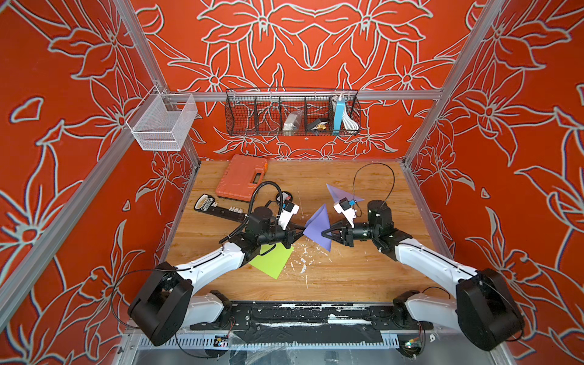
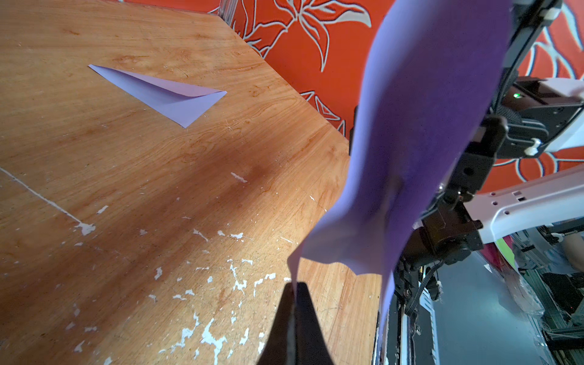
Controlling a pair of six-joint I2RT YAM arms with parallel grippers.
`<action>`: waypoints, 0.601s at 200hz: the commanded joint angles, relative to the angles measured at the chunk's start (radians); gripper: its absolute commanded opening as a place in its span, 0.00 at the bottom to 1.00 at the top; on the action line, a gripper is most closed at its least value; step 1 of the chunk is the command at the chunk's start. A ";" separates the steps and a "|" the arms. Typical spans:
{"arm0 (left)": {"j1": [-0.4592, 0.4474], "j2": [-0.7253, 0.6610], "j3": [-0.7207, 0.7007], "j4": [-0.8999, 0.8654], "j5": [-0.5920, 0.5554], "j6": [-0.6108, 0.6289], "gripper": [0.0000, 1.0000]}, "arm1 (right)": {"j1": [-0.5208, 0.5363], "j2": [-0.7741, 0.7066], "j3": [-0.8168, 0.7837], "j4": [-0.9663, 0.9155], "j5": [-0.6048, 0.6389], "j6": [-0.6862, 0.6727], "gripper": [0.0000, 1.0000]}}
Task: Fold the square paper diagonally
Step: Fold the paper at the center of the board.
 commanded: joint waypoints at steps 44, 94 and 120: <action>0.005 0.003 0.009 0.010 0.019 0.004 0.00 | 0.015 0.010 -0.003 0.063 -0.008 0.014 0.19; 0.006 0.014 0.013 0.010 0.023 0.003 0.00 | 0.017 0.021 -0.009 0.103 -0.005 0.041 0.22; 0.006 0.016 0.015 0.008 0.023 0.003 0.00 | 0.019 0.035 -0.007 0.125 -0.010 0.059 0.21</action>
